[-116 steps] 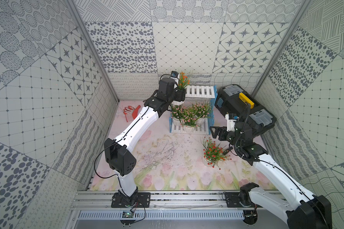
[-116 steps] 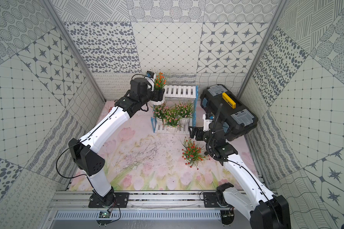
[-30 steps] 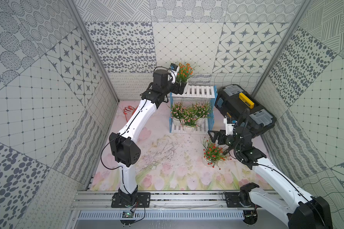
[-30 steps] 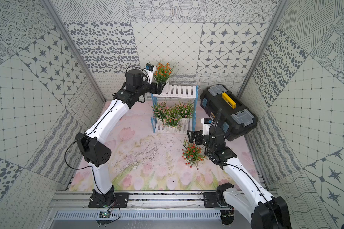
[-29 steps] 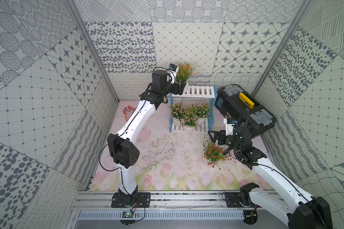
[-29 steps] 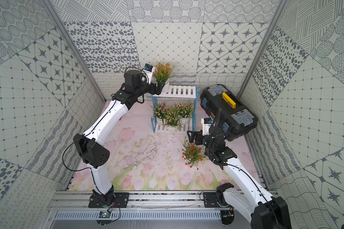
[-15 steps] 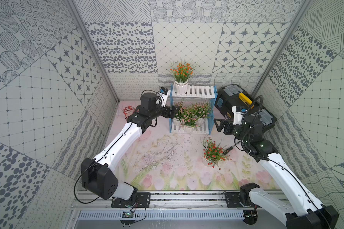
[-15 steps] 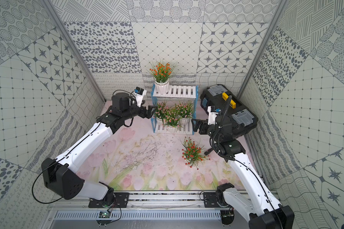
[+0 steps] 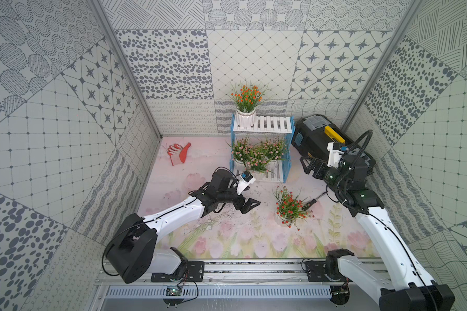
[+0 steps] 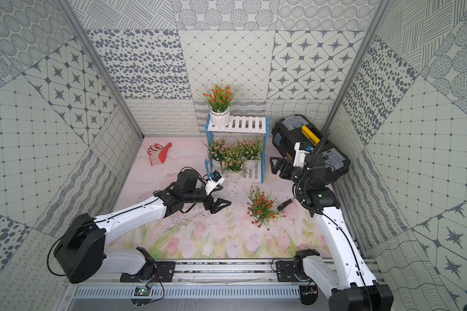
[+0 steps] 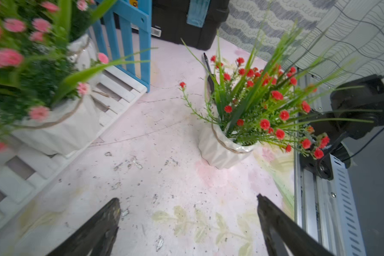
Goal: Place the baby's breath potted plants on the rack by color
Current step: Pick up the baby's breath potted plant from the center of the board.
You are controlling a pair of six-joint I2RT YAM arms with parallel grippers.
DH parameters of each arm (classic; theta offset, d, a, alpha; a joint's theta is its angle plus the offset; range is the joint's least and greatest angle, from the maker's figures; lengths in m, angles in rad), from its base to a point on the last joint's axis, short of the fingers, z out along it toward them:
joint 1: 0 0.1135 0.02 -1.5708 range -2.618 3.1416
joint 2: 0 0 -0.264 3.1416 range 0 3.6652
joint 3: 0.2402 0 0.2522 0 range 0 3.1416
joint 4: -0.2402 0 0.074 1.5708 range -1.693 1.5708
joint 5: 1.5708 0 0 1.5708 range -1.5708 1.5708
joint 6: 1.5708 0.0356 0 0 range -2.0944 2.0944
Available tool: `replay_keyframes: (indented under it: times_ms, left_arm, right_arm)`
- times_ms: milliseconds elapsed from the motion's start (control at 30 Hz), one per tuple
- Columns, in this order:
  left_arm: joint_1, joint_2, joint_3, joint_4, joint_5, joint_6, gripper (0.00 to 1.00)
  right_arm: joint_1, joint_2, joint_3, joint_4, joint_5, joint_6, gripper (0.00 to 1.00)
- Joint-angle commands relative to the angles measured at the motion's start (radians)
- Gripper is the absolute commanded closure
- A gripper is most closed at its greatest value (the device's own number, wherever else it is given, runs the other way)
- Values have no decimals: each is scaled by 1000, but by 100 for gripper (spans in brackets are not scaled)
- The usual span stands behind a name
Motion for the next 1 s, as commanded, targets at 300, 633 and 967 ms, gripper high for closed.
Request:
replay_keyframes:
  times_ms: [300,633,967]
  left_arm:
    - [-186,308,-161,892,-38,2,4]
    - [-261,501,-138,1139,-190,-25,2]
    - [-299,565,-110,1190,-229,-53,2]
  right_arm:
    - [-10,-41,-74,132,-79,52,2]
    - [-18,-74,-76,114,-57,31,2]
    - [-18,-71,-91,138,-65,42,2]
